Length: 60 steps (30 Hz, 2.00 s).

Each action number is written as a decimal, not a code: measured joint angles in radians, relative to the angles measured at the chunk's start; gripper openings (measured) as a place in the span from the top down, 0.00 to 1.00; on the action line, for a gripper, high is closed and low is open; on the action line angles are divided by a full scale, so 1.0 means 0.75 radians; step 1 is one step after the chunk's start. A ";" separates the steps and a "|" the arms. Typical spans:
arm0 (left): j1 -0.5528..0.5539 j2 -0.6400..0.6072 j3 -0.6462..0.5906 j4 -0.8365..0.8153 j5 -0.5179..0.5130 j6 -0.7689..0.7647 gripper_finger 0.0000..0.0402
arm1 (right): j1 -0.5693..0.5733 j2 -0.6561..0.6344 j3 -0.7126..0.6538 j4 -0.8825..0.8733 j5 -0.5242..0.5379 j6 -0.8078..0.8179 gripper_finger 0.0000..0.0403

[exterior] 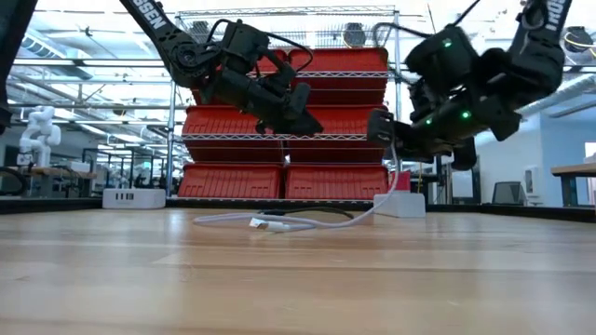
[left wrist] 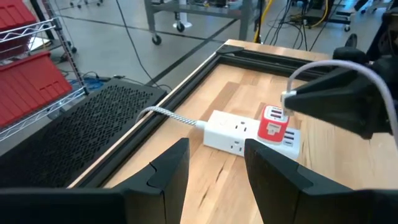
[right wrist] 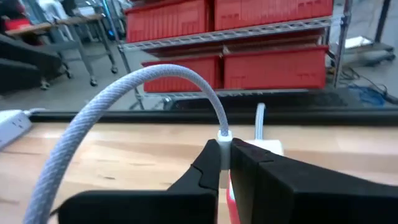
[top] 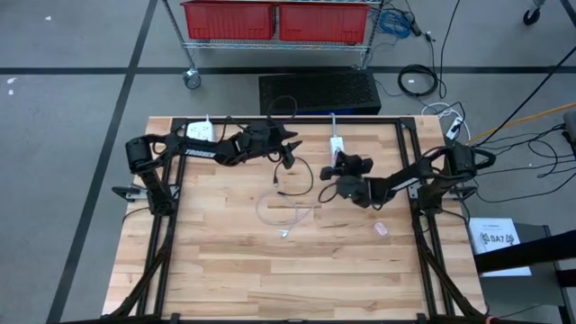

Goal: Insert USB
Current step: Insert the purple charger cable into the red charger adapter

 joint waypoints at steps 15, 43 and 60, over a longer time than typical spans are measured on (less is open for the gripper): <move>0.003 0.000 -0.001 -0.113 0.013 0.036 0.60 | -0.089 0.000 0.142 -0.292 -0.144 0.225 1.00; -0.099 0.011 -0.001 0.062 -0.008 -0.073 0.60 | -0.053 -0.321 0.156 -0.573 -0.373 0.049 1.00; -0.125 0.132 -0.001 0.264 0.509 0.023 0.60 | 0.189 -0.348 0.156 -0.354 -0.699 -0.305 1.00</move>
